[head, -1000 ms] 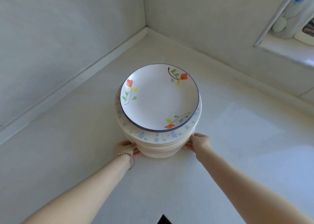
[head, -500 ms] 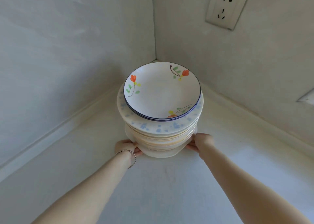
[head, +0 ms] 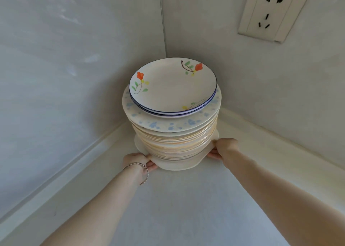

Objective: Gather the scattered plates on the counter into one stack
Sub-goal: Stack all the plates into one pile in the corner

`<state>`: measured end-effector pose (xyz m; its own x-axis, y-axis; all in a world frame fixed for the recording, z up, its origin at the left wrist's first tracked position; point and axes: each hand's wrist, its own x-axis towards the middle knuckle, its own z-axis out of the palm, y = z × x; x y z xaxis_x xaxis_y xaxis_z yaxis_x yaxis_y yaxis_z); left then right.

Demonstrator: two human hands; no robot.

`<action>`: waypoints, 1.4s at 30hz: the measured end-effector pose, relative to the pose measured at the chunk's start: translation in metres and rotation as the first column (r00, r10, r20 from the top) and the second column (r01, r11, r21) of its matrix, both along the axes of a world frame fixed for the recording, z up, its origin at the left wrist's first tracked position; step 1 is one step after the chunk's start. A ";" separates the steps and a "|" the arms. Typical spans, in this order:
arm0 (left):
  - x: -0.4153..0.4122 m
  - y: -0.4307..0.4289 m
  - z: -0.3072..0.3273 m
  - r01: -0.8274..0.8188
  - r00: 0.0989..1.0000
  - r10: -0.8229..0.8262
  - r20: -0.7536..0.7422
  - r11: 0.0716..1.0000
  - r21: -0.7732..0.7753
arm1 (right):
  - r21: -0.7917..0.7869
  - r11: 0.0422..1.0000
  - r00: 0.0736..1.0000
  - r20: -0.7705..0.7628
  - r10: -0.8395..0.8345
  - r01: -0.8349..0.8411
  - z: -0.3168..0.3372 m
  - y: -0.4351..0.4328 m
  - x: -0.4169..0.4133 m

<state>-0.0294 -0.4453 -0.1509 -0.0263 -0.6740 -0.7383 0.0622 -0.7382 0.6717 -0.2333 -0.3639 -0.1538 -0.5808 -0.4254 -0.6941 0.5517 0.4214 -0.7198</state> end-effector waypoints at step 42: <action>-0.032 -0.020 0.157 0.479 0.848 -0.209 0.488 0.697 -0.534 | -0.023 0.891 0.663 -0.677 0.321 -0.454 0.129 -0.032 0.011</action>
